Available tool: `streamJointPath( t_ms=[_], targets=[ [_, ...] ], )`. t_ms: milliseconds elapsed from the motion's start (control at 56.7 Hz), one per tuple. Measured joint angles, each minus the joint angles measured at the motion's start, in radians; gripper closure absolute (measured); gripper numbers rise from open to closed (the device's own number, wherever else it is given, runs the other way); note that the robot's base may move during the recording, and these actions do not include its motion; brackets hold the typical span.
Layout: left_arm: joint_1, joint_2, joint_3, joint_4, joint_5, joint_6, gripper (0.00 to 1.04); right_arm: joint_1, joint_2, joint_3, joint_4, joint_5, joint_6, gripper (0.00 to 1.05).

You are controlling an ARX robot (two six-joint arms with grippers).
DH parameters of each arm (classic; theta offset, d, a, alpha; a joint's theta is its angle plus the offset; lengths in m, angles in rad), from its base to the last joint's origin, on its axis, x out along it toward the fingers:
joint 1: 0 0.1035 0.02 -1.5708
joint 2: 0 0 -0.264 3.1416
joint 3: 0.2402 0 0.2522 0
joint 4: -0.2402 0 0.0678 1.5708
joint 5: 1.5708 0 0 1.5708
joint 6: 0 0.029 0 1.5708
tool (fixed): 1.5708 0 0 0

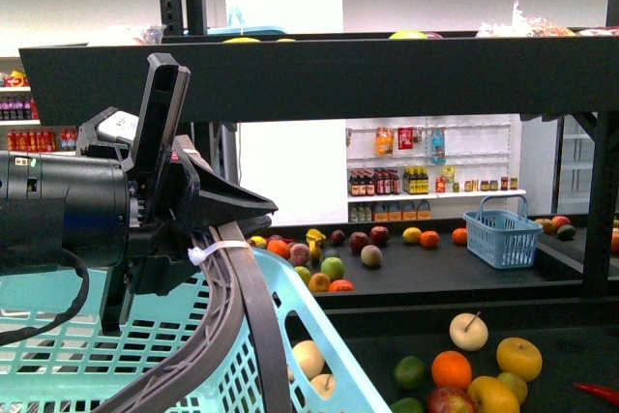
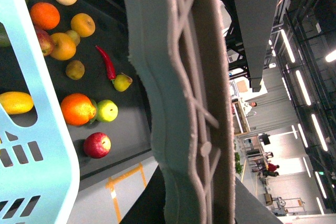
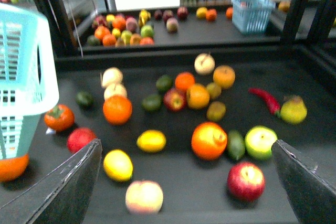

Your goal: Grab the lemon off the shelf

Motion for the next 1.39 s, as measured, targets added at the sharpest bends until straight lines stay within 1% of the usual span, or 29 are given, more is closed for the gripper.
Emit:
streamJointPath(
  t_ms=[53,88,106,159,212,229,264,353,423,494,635,705,776,828,987,1075,1181,1393],
  targets=[
    [-0.003,0.000,0.000,0.000,0.001,0.000,0.96,-0.026,0.126,0.017,0.018,-0.051,0.044,0.07],
    [-0.004,0.000,0.000,0.000,0.001,0.000,0.96,-0.068,0.243,0.040,0.066,-0.119,0.086,0.07],
    [-0.004,0.000,-0.001,0.000,0.001,0.000,0.96,-0.098,0.327,0.061,0.109,-0.158,0.108,0.07],
    [-0.005,0.000,-0.001,0.000,0.001,-0.002,0.96,-0.163,0.507,0.118,0.211,-0.231,0.135,0.07],
    [-0.005,0.000,-0.001,0.000,0.001,-0.001,0.96,-0.216,0.699,0.187,0.329,-0.285,0.138,0.07],
    [-0.005,0.000,-0.001,0.000,0.001,-0.001,0.96,-0.236,0.795,0.224,0.388,-0.316,0.136,0.07],
    [-0.004,0.000,-0.001,0.000,0.000,-0.002,0.96,-0.262,0.957,0.294,0.470,-0.347,0.132,0.07],
    [-0.005,0.000,-0.001,0.000,0.000,0.001,0.96,-0.281,1.239,0.443,0.556,-0.380,0.108,0.07],
    [-0.005,0.000,-0.001,0.000,0.001,0.001,0.96,-0.278,1.440,0.557,0.546,-0.409,0.093,0.07],
    [-0.005,0.000,-0.003,0.000,0.000,0.001,0.96,-0.260,1.605,0.665,0.541,-0.407,0.062,0.07],
    [-0.006,0.000,-0.003,0.000,0.003,0.001,0.96,-0.201,1.798,0.824,0.534,-0.414,-0.012,0.07],
    [-0.006,0.000,-0.003,0.000,0.001,0.000,0.96,-0.125,1.900,0.903,0.530,-0.419,-0.081,0.07],
    [-0.006,0.000,-0.003,0.000,0.000,0.002,0.96,-0.075,1.952,0.920,0.535,-0.433,-0.119,0.07],
    [-0.006,0.000,-0.003,0.000,0.000,0.001,0.96,-0.016,2.009,0.922,0.554,-0.450,-0.157,0.07],
    [-0.006,0.000,-0.003,0.000,0.000,0.001,0.96,0.080,2.112,0.925,0.593,-0.476,-0.209,0.07],
    [-0.006,0.000,-0.003,0.000,0.000,0.001,0.96,0.109,2.160,0.940,0.608,-0.478,-0.224,0.07],
    [-0.006,0.000,-0.003,0.000,0.000,0.001,0.96,0.135,2.237,0.995,0.608,-0.478,-0.274,0.07],
    [-0.006,0.000,-0.003,0.000,0.000,0.001,0.96,0.150,2.355,1.085,0.605,-0.439,-0.345,0.07]
  ],
)
